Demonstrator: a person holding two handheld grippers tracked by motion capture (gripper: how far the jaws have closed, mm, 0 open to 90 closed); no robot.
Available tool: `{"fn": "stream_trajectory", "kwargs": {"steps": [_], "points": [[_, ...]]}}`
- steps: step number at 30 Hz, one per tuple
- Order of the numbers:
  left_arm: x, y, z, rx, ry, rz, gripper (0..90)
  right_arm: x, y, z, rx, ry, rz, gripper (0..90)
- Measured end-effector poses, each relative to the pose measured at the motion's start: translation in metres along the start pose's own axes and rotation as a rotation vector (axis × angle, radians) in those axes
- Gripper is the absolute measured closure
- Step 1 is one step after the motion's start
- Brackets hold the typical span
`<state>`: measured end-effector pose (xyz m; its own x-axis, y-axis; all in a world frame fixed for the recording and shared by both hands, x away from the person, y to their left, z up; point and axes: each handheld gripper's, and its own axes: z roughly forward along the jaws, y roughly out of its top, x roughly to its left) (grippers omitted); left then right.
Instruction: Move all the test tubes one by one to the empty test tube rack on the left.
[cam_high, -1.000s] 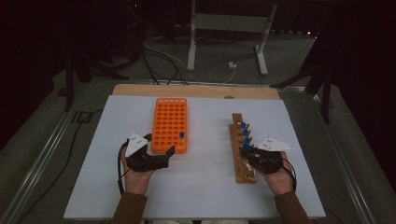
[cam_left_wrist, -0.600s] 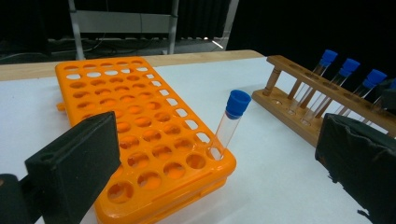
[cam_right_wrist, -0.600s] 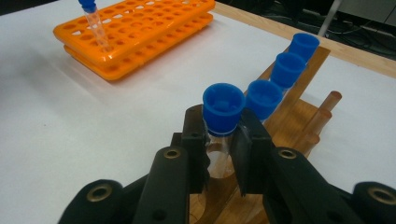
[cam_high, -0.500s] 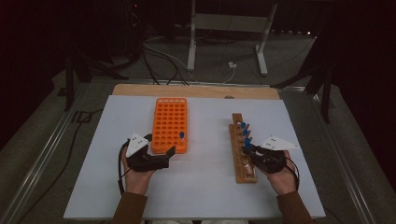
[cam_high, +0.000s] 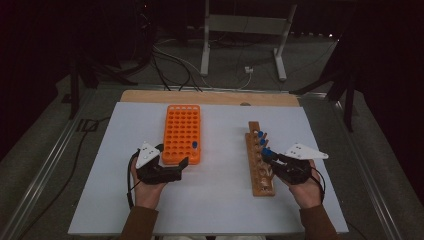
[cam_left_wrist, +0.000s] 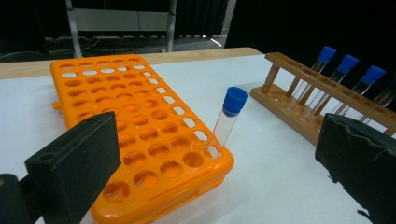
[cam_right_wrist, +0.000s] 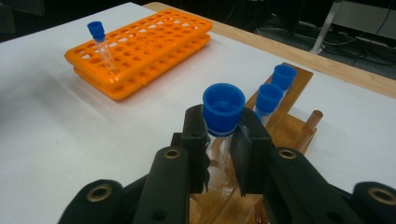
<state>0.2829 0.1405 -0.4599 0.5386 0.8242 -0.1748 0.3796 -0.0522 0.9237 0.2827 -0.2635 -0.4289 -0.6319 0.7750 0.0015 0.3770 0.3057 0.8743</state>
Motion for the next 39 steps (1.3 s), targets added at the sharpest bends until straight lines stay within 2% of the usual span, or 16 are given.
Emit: {"fn": "stream_trajectory", "kwargs": {"steps": [39], "points": [[-0.002,-0.001,0.002,0.007,-0.007,0.002,0.9,0.001,0.016,-0.022,-0.069,0.006,-0.001,77.2]]}}
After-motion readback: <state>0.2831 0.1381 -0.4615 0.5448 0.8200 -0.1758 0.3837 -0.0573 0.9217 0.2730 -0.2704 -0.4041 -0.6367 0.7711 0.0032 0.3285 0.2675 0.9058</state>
